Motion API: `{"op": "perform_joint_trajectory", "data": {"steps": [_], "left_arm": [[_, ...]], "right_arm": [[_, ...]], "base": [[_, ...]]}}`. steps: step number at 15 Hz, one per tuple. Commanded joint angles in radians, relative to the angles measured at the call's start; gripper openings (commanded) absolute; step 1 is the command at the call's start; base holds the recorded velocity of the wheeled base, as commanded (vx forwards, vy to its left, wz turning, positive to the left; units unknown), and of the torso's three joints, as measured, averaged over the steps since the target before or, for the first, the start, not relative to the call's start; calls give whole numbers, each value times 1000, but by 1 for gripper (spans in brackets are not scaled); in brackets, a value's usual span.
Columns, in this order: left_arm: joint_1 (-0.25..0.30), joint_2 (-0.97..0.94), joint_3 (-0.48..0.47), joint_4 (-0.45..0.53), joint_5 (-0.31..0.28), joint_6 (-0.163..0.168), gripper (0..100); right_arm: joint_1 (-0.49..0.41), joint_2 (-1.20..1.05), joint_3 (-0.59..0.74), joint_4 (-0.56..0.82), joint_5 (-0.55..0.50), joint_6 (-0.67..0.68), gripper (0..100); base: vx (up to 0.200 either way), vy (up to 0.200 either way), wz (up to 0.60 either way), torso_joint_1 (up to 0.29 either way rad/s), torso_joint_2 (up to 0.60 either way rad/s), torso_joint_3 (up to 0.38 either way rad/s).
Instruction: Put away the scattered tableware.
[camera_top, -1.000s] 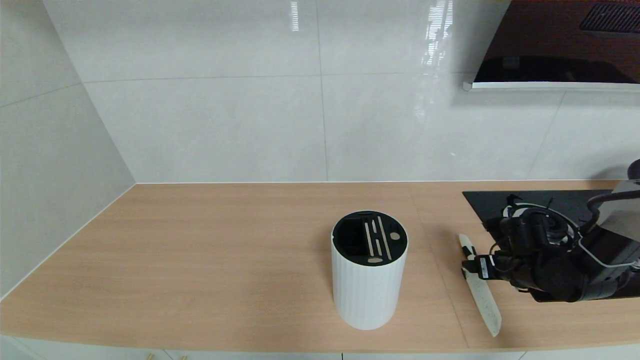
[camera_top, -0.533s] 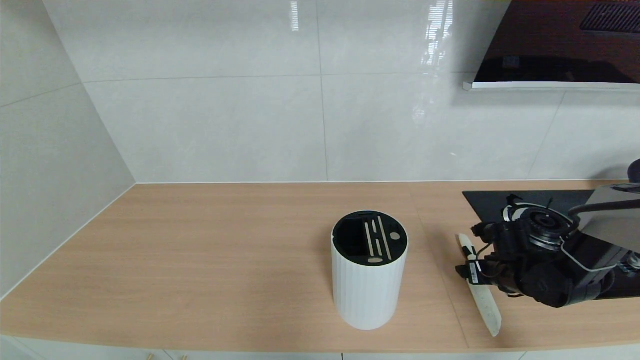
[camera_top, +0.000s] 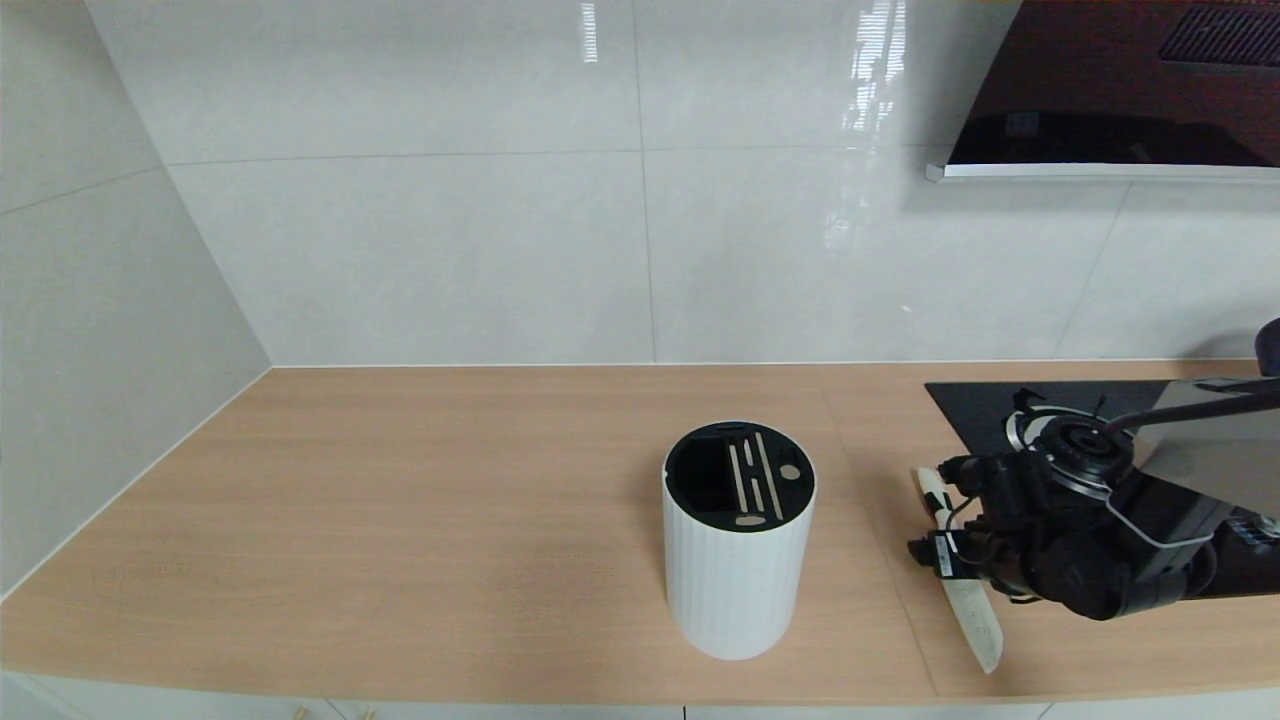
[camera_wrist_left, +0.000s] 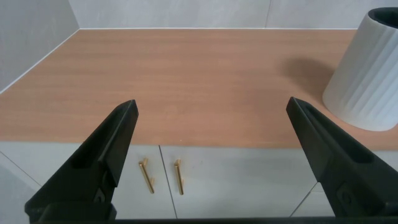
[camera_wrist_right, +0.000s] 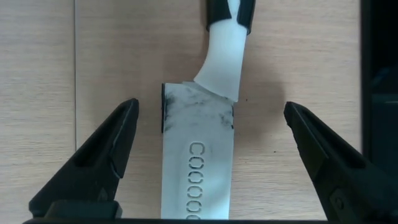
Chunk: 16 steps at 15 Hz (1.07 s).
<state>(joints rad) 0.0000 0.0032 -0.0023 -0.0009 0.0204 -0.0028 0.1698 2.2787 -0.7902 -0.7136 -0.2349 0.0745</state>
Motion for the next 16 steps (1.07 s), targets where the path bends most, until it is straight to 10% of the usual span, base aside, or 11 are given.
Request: {"op": "perform_joint_trajectory", "data": {"steps": [1, 3, 4, 16], "left_arm": [[0, 0, -1, -1, 0, 0, 100], [0, 0, -1, -1, 0, 0, 100], [0, 0, -1, 1, 0, 0, 100], [0, 0, -1, -1, 0, 1, 100]], "right_arm": [[0, 8, -1, 2, 0, 4, 100], [0, 13, -9, 2, -1, 5, 100], [0, 15, -9, 2, 0, 5, 0], [0, -4, -4, 2, -1, 8, 0]], "base": [[0, 0, 0, 0, 0, 0], [0, 0, 0, 0, 0, 0], [0, 0, 0, 0, 0, 0], [0, 0, 0, 0, 0, 0]]}}
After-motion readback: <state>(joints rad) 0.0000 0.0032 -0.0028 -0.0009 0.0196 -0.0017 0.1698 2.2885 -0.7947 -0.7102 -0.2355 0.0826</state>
